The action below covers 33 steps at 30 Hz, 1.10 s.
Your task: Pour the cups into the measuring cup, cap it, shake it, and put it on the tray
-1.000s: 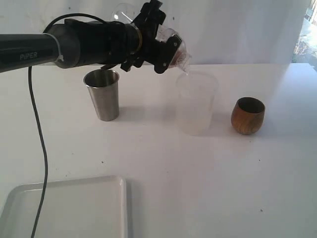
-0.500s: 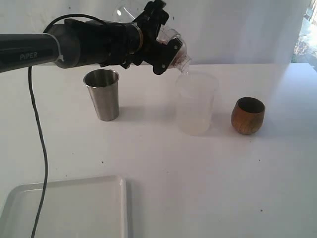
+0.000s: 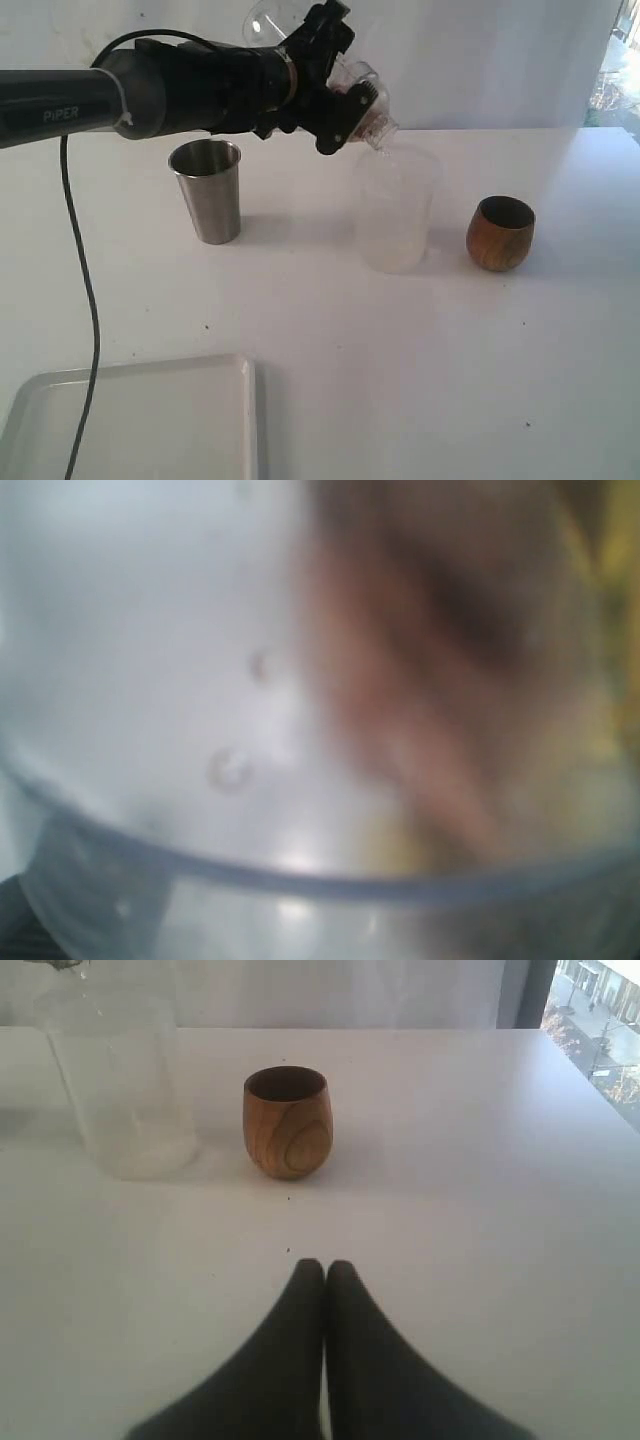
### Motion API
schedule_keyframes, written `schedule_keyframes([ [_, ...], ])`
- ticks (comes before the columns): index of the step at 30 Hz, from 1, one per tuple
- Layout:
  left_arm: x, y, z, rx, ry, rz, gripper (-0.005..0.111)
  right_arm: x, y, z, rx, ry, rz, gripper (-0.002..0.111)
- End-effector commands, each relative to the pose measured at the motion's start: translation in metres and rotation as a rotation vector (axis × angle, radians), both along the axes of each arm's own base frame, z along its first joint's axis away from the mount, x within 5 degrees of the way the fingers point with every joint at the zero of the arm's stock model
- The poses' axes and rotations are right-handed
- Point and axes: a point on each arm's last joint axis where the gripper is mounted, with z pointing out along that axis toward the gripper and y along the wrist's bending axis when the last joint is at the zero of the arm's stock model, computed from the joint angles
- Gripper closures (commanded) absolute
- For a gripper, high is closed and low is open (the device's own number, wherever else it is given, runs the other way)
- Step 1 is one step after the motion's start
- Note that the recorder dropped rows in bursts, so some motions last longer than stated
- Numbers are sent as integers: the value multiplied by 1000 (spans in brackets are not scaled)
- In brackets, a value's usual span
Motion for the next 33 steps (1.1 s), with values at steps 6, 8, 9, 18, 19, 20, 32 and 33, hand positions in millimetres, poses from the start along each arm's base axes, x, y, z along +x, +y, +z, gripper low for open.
schedule_keyframes([
  [6,-7,-7,19,-44,-25,-67,107,0,0,-1,-1,-5,4,108],
  [8,-7,-7,19,-44,-25,-67,107,0,0,-1,-1,-5,4,108],
  [9,-6,-6,19,-43,-26,-65,107,0,0,-1,-1,-5,4,108],
  [18,-1,5,19,-14,-45,72,107,0,0,-1,-1,-5,4,108],
  [19,-1,7,19,-10,-48,87,107,0,0,-1,-1,-5,4,108],
  [20,0,7,19,-10,-48,98,107,0,0,-1,-1,-5,4,108],
  [32,1,8,21,-39,-52,149,107,0,0,-1,15,-6,0,108],
  [33,2,8,22,-39,-55,158,107,0,0,-1,15,-6,0,108],
])
